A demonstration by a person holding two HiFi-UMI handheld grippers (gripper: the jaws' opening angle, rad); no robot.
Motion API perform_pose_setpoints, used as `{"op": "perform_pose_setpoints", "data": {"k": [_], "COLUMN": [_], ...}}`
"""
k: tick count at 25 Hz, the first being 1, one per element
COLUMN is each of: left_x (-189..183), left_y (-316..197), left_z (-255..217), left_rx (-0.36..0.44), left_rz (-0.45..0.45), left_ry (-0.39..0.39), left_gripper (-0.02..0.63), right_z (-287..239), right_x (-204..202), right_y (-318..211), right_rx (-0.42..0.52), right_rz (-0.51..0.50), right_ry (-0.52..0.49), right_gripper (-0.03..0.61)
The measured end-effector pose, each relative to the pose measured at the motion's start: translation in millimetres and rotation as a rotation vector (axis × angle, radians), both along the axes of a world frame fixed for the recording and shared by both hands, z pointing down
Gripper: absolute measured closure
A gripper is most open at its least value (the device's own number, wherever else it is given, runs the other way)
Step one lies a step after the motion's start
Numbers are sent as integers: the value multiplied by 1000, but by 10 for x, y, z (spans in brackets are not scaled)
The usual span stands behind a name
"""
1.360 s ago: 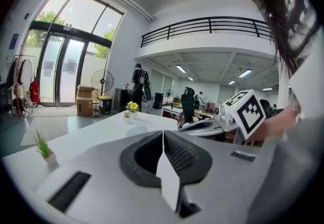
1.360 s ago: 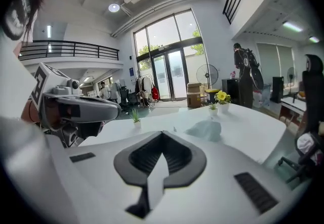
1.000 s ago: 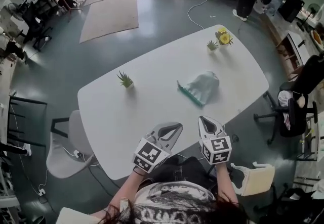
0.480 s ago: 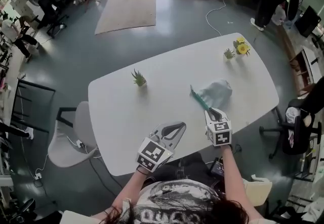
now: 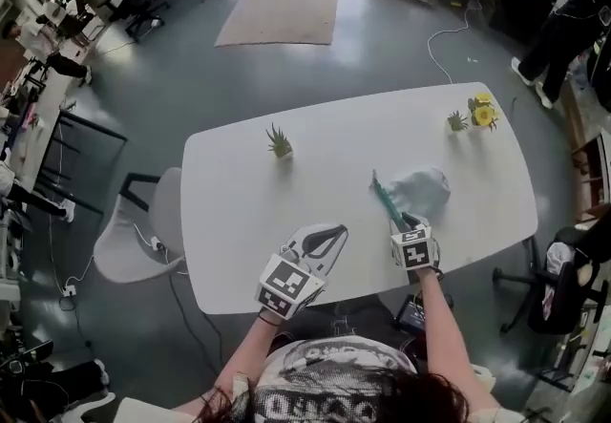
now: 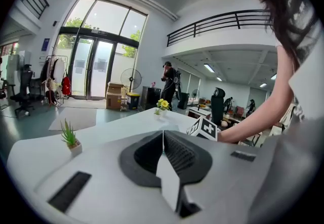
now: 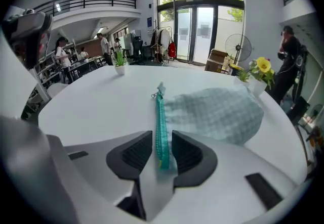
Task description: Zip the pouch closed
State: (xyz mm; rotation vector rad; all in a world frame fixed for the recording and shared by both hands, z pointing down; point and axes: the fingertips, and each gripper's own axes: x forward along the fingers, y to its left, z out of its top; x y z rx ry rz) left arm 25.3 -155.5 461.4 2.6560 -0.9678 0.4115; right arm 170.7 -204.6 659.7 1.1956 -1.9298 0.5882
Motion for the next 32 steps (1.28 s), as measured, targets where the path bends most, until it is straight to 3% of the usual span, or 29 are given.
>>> {"op": "perform_pose_setpoints", "data": {"k": [6, 14, 19, 25, 32], "left_x": [10, -154, -175, -221, -174], "left_y": [-21, -123, -156, -211, -297], "left_z": [38, 169, 373, 836, 1404], "left_rx": [-10, -23, -44, -71, -47], "left_rz": [-57, -140, -142, -58, 199], "left_ry": [-28, -42, -71, -181, -393], "left_gripper": [598, 598, 598, 598, 593], "right_z": [65, -185, -369, -516, -543], "right_x": [18, -199, -391, -585, -588], "right_y": [-31, 76, 189, 469, 576], "right_rx": [-3, -34, -31, -81, -105], "right_rz": [-96, -339, -499, -719, -766], "right_ry": [5, -91, -148, -195, -194], "right_gripper": [539, 552, 554, 554, 554]}}
